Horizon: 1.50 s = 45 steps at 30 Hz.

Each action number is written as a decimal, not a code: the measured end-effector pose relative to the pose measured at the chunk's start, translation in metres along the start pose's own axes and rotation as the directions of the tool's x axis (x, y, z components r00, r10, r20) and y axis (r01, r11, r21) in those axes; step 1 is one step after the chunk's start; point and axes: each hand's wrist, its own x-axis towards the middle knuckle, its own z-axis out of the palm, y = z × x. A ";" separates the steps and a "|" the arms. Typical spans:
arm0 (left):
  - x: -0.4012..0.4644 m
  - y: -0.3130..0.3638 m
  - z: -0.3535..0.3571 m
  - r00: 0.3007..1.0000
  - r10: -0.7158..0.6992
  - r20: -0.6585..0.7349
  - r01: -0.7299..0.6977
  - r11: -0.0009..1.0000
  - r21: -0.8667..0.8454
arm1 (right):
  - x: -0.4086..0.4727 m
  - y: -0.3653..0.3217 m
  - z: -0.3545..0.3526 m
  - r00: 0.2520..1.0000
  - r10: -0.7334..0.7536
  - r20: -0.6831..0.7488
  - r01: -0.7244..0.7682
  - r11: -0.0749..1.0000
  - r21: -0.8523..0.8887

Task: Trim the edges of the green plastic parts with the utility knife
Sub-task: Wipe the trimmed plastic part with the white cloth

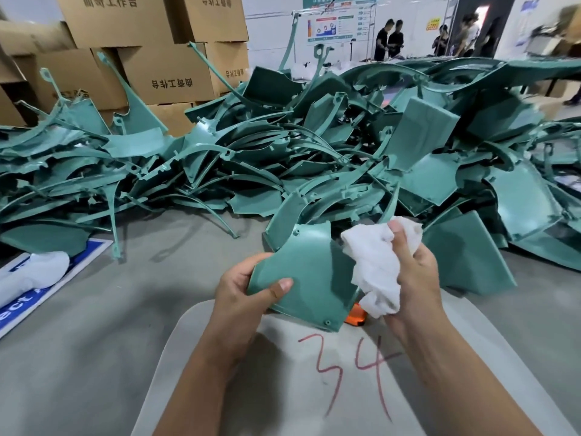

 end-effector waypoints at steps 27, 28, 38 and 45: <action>0.014 0.011 0.013 0.881 -0.104 -0.461 -0.167 0.845 -0.508 | -0.015 0.042 0.010 0.849 -0.246 0.468 0.528 0.447 -0.722; 0.013 0.010 0.013 0.888 -0.115 -0.444 -0.147 0.847 -0.512 | -0.015 0.039 0.010 0.876 -0.291 0.385 0.483 0.537 -0.691; 0.000 -0.002 0.025 0.992 -0.118 -0.039 0.109 0.977 -0.182 | -0.011 0.030 0.009 0.903 -0.291 0.317 0.427 0.697 -0.576; -0.003 0.009 0.021 0.960 -0.278 -0.026 0.256 0.913 -0.318 | -0.006 0.018 0.004 0.905 -0.299 0.304 0.426 0.667 -0.612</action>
